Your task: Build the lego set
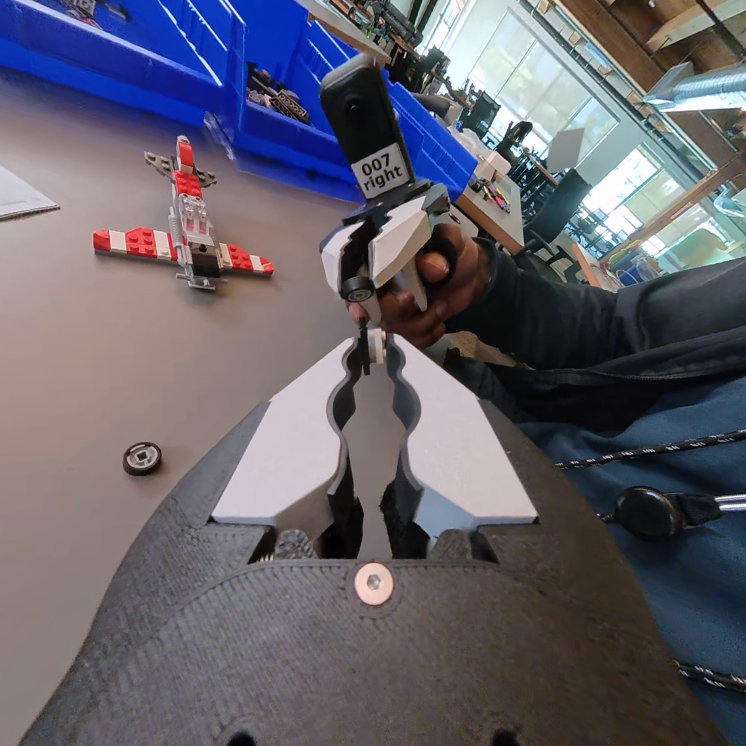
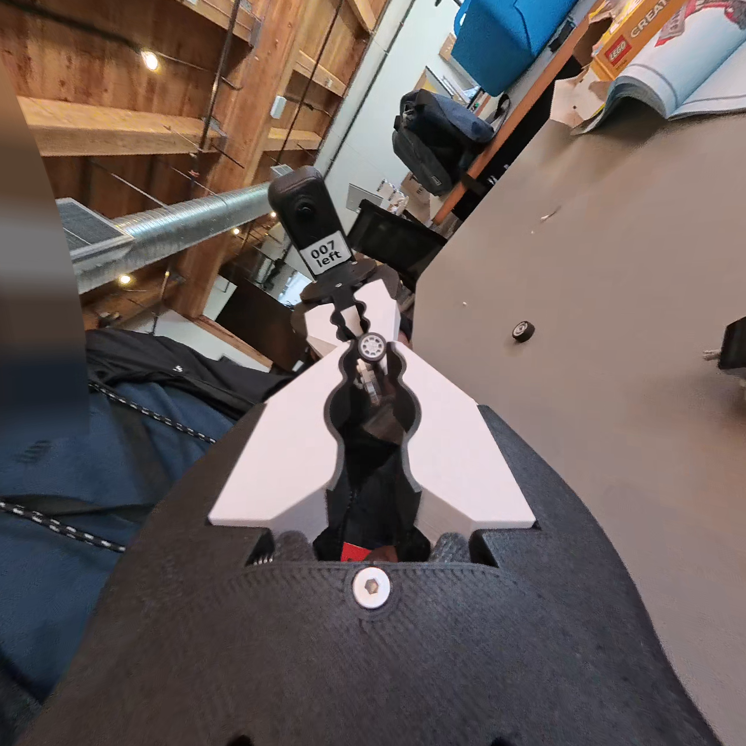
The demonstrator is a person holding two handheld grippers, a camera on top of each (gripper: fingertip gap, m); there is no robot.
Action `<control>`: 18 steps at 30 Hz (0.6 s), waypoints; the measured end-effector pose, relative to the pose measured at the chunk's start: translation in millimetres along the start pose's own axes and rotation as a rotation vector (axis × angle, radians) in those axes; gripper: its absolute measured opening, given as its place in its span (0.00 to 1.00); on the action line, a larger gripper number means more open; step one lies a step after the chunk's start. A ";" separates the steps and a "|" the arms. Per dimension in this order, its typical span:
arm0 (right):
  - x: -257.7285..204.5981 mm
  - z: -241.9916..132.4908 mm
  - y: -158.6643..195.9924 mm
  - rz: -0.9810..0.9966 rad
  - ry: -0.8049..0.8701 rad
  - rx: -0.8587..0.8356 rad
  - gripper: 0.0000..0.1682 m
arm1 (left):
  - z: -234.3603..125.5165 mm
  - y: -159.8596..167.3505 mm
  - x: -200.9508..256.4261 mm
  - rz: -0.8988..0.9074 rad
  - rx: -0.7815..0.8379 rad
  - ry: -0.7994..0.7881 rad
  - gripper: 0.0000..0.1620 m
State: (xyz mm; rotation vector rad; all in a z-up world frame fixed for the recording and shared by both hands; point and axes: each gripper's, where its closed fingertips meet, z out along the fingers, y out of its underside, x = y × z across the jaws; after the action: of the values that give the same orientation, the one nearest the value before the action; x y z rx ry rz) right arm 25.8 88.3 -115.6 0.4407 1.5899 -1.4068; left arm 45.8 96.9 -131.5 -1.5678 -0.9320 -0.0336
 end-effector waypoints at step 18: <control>-6.5 3.9 6.0 0.007 -0.040 -0.027 0.09 | 0.2 -5.8 6.5 -0.027 0.031 0.035 0.07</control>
State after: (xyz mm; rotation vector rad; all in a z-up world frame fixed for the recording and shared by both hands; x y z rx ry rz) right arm 35.2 88.5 -113.3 0.3998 1.5722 -1.3793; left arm 46.8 100.1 -123.4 -1.5216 -0.9225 -0.0652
